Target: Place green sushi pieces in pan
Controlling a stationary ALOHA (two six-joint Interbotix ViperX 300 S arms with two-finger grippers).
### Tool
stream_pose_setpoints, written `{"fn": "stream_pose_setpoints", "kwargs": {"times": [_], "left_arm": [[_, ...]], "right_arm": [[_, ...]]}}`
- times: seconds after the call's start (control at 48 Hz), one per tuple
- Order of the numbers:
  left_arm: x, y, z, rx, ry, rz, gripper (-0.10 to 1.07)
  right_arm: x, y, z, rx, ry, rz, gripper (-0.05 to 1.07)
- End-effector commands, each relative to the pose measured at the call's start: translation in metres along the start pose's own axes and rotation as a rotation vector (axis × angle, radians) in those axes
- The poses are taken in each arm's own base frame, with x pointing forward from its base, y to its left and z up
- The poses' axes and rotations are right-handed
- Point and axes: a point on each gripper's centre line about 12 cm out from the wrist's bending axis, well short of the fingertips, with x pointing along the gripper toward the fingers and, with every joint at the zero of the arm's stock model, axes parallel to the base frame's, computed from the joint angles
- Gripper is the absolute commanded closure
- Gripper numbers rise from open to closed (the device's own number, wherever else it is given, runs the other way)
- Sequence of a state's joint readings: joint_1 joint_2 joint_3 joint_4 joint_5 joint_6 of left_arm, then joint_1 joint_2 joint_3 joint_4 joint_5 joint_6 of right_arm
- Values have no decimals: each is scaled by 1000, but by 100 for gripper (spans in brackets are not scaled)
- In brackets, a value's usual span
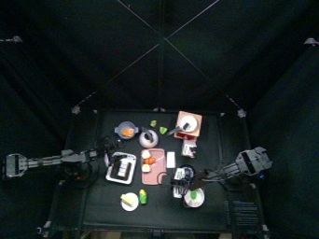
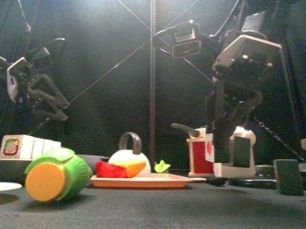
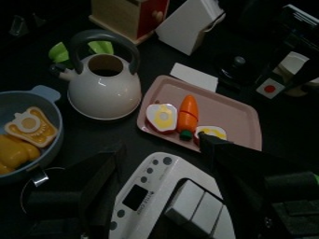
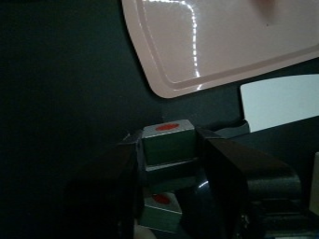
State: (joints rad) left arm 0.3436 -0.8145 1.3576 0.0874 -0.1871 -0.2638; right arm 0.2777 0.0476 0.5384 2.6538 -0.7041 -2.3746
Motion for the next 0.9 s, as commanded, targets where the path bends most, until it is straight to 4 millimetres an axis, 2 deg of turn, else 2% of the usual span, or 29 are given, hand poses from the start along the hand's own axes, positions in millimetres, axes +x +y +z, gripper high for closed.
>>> {"fn": "stream_pose_setpoints", "kwargs": {"times": [0.0,0.146,0.292,0.396,0.542,0.688,0.792,0.875], "left_arm": [[1,-1,6,-4,-20,-1,2],[1,-1,7,-1,-22,-1,2],[1,-1,6,1,-20,-1,2],[1,-1,6,-1,-20,-1,2],[1,-1,6,-1,-20,-1,2],[1,-1,6,-4,-20,-1,2],[1,0,5,-5,-19,-1,2],[1,0,5,-5,-19,-1,2]], "right_arm": [[-12,-4,15,28,-50,13,39],[-31,-23,29,71,-112,9,39],[-58,-64,41,134,-207,-34,39],[-83,-108,50,220,-294,-95,39],[-104,-176,49,372,-361,-213,39],[-109,-238,37,506,-362,-331,39],[-105,-271,27,570,-343,-401,39],[-100,-290,21,595,-330,-440,39]]}}
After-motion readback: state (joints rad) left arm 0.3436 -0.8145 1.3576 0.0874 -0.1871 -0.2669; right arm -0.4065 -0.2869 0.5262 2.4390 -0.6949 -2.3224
